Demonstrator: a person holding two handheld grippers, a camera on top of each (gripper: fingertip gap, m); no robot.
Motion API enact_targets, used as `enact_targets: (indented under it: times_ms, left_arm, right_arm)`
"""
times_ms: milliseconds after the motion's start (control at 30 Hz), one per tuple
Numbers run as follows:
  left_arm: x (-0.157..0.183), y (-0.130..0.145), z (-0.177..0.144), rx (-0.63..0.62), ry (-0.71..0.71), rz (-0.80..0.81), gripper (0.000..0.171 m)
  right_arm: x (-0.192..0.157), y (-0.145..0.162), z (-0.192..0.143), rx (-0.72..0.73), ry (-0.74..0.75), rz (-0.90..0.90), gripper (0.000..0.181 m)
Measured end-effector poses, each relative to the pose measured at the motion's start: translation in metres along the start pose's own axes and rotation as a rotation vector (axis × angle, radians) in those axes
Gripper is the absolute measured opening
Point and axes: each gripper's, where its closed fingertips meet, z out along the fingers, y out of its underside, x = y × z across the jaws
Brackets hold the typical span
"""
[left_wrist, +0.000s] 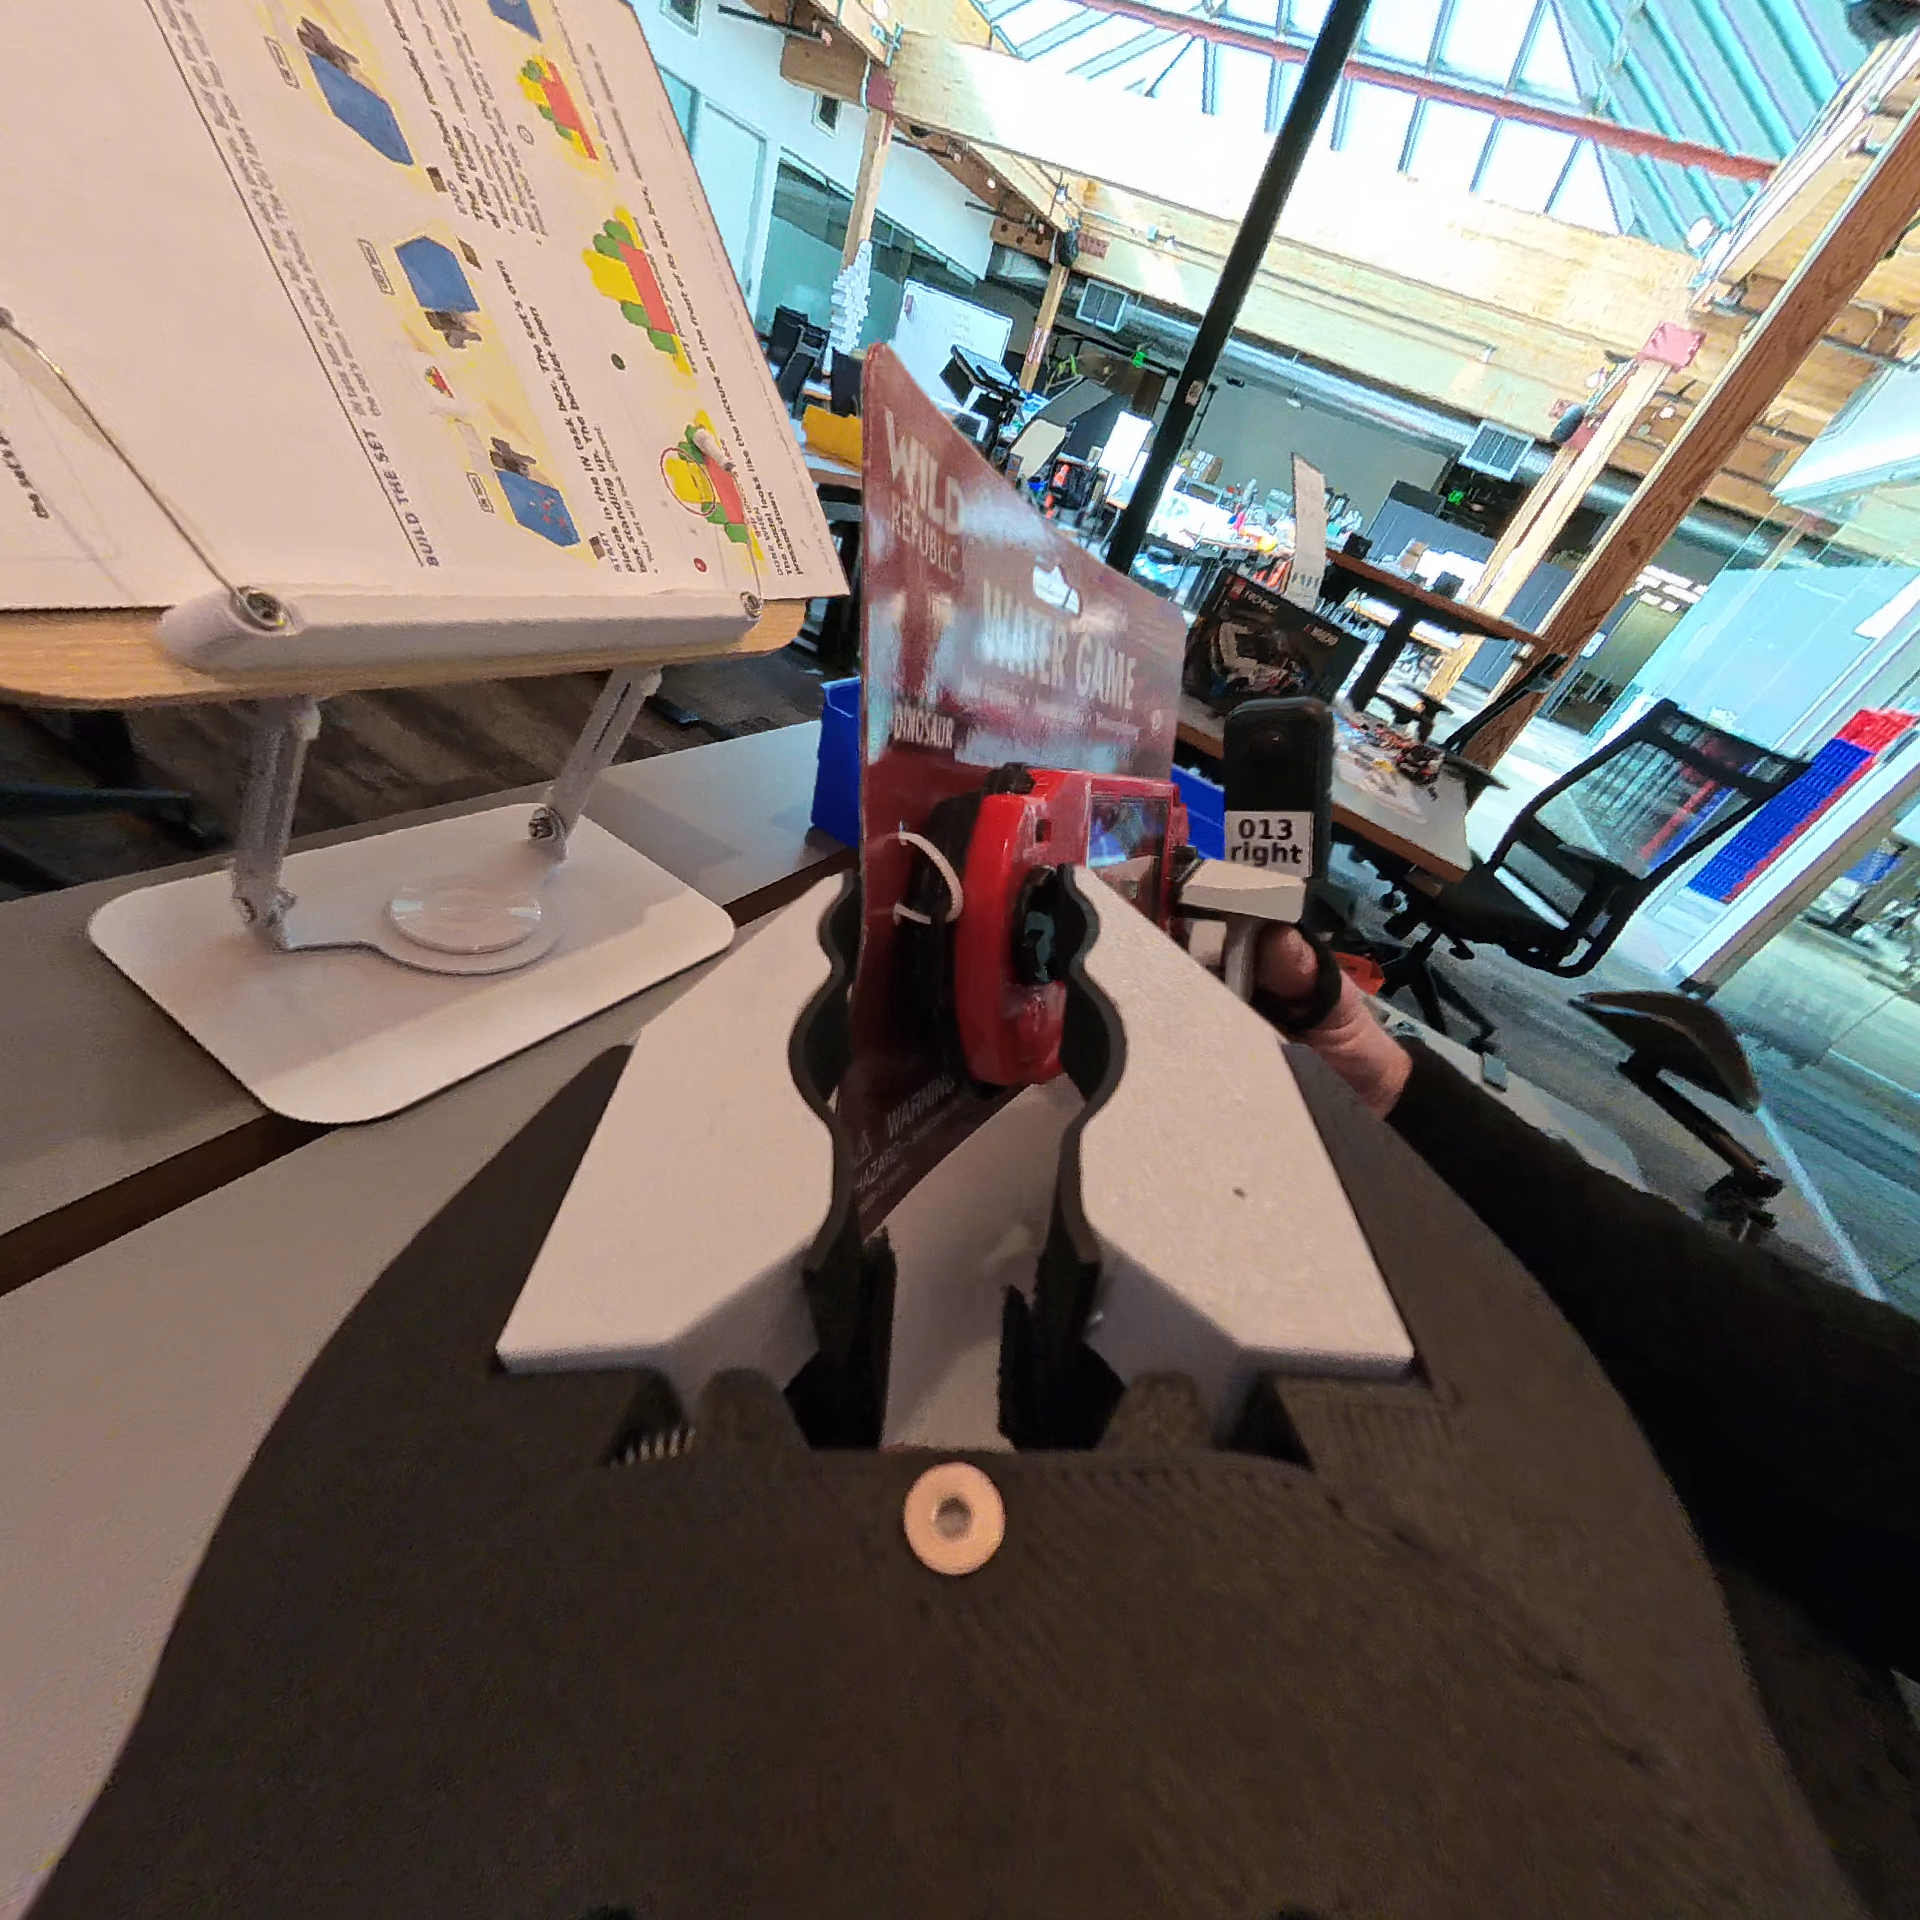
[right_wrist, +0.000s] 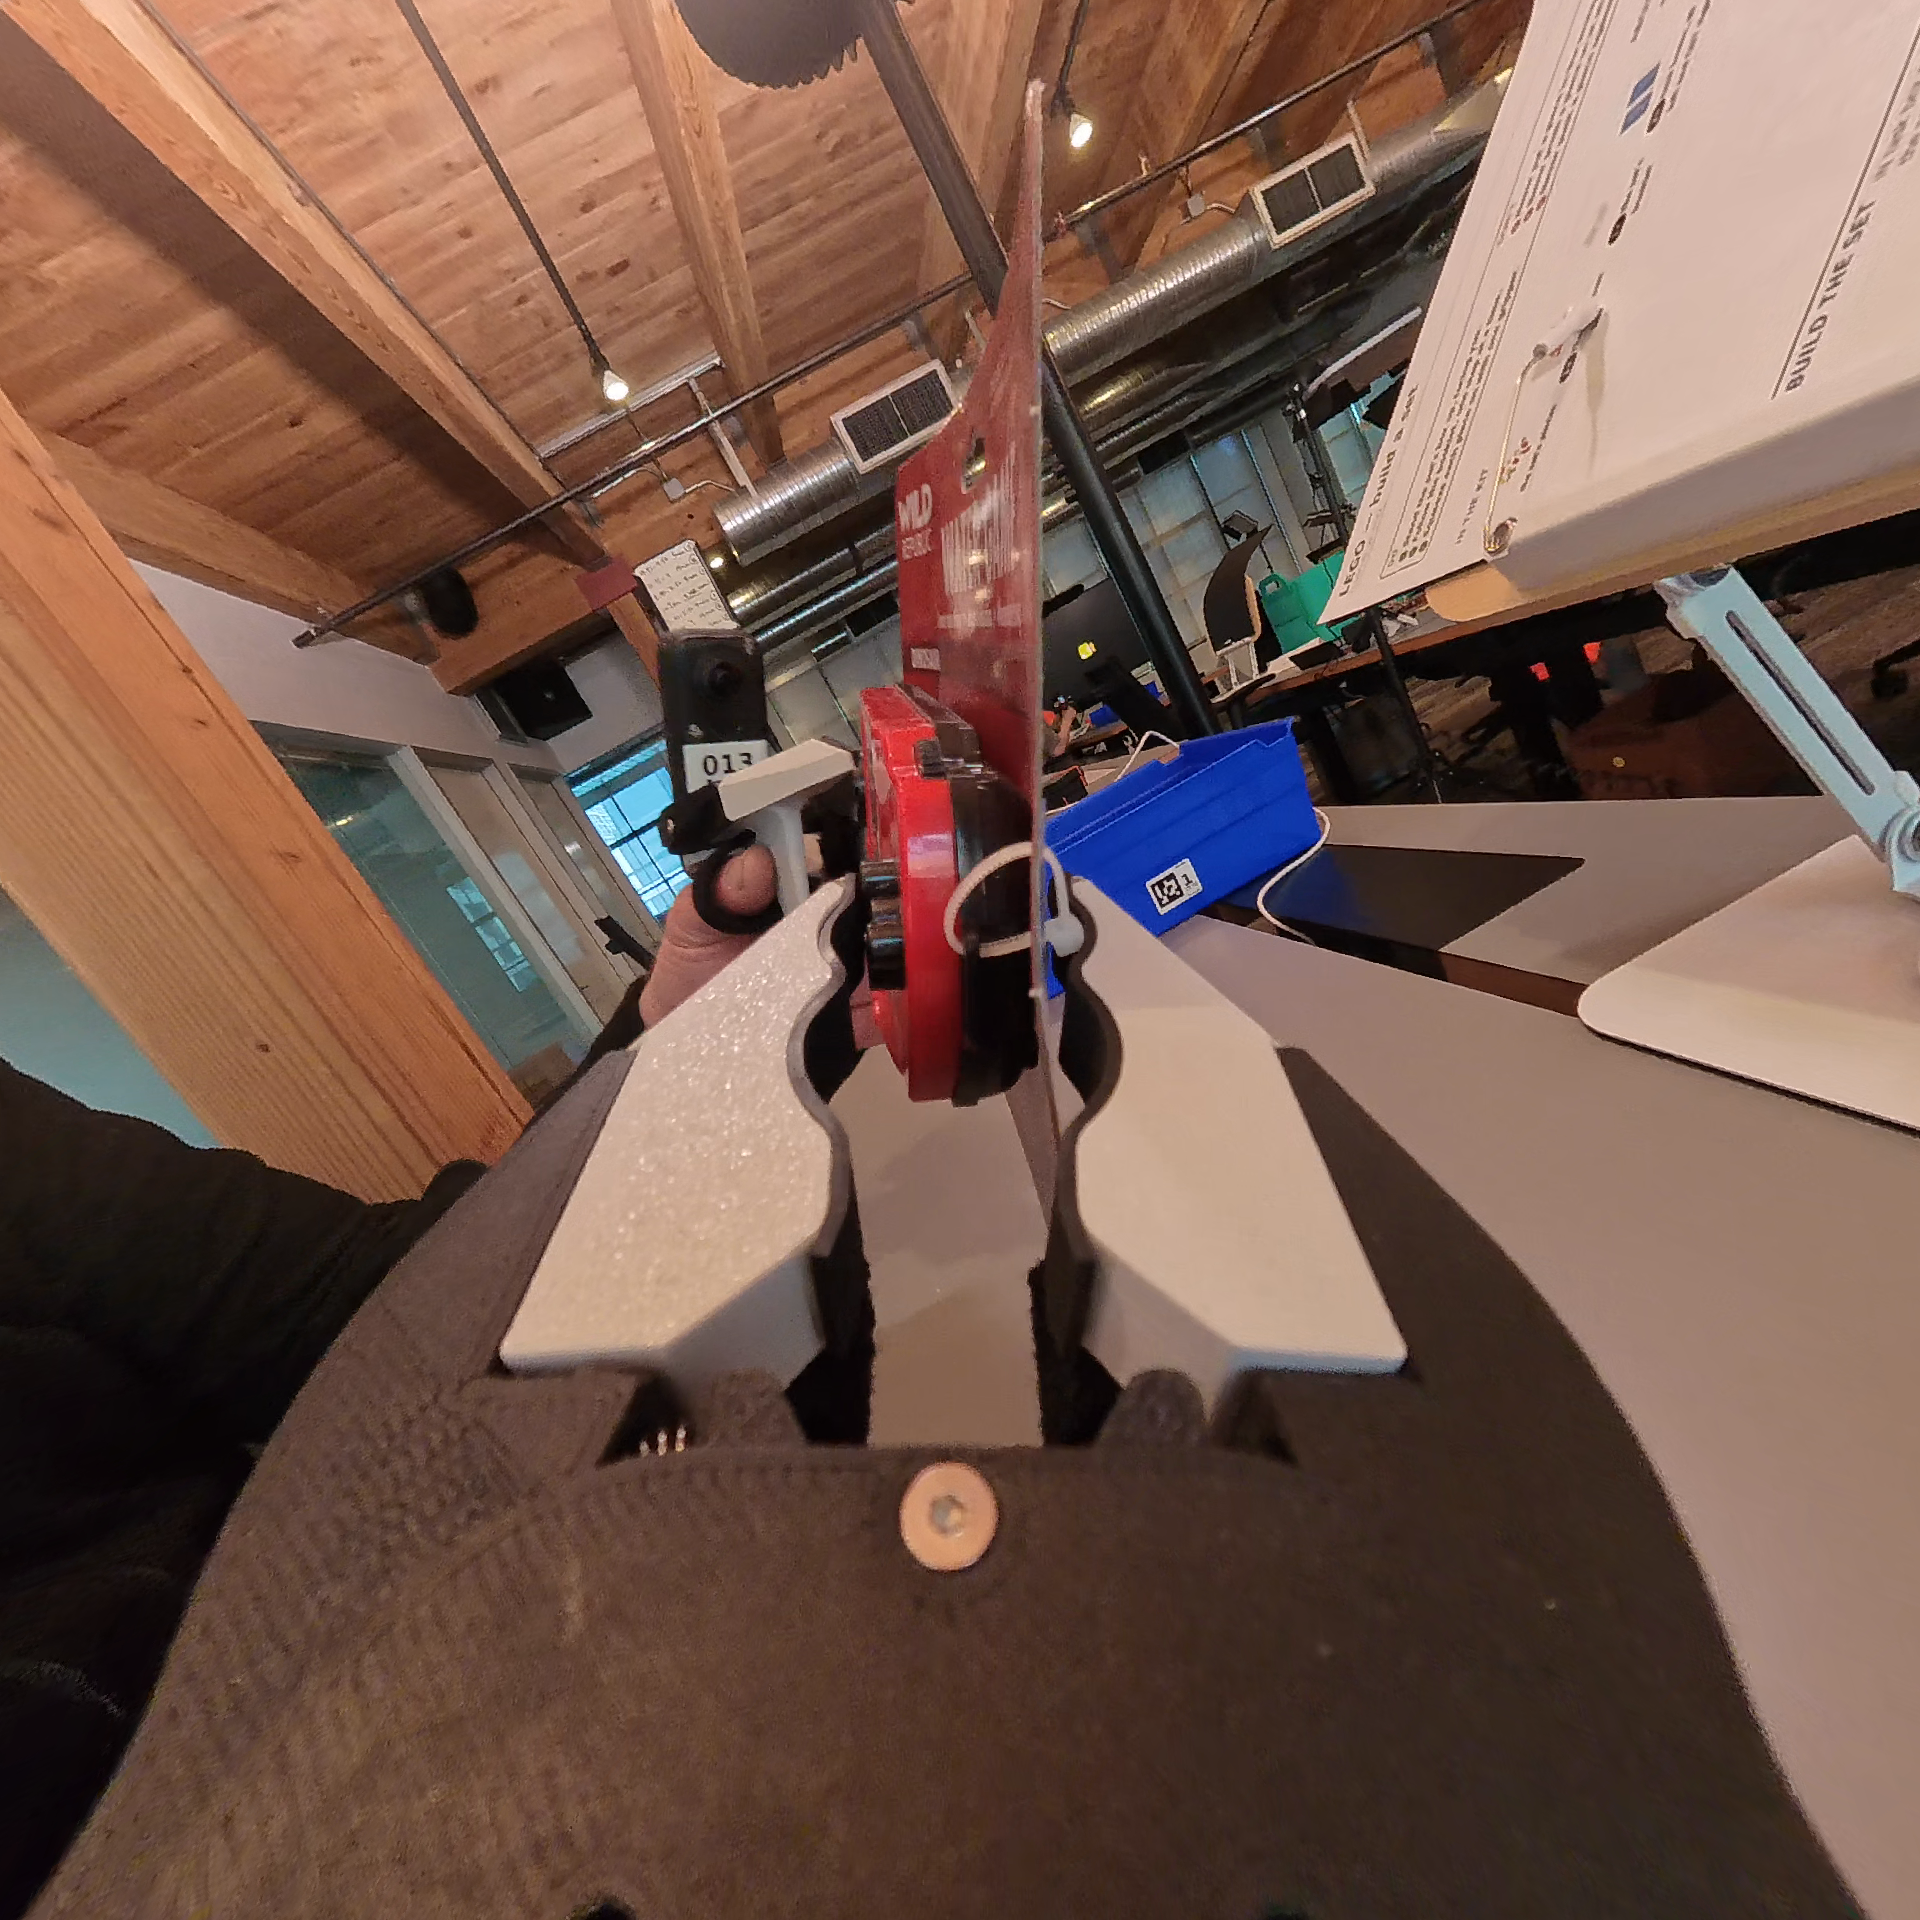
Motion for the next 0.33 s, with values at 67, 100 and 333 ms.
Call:
enact_targets:
  times_ms: [67,100,333]
  left_arm:
    - [-0.0049,0.0026,0.0004,0.013,0.014,-0.044,0.035]
    - [-0.0064,0.0036,0.0004,0.02,0.025,-0.069,0.034]
    - [0.0014,0.0016,-0.0012,0.025,0.044,-0.051,0.035]
  right_arm:
    - [-0.0015,0.0008,-0.0002,-0.006,-0.012,0.002,0.032]
    - [-0.0022,0.0009,-0.0002,-0.009,-0.013,-0.004,0.031]
    - [-0.0056,-0.002,-0.0024,-0.042,0.005,-0.039,0.025]
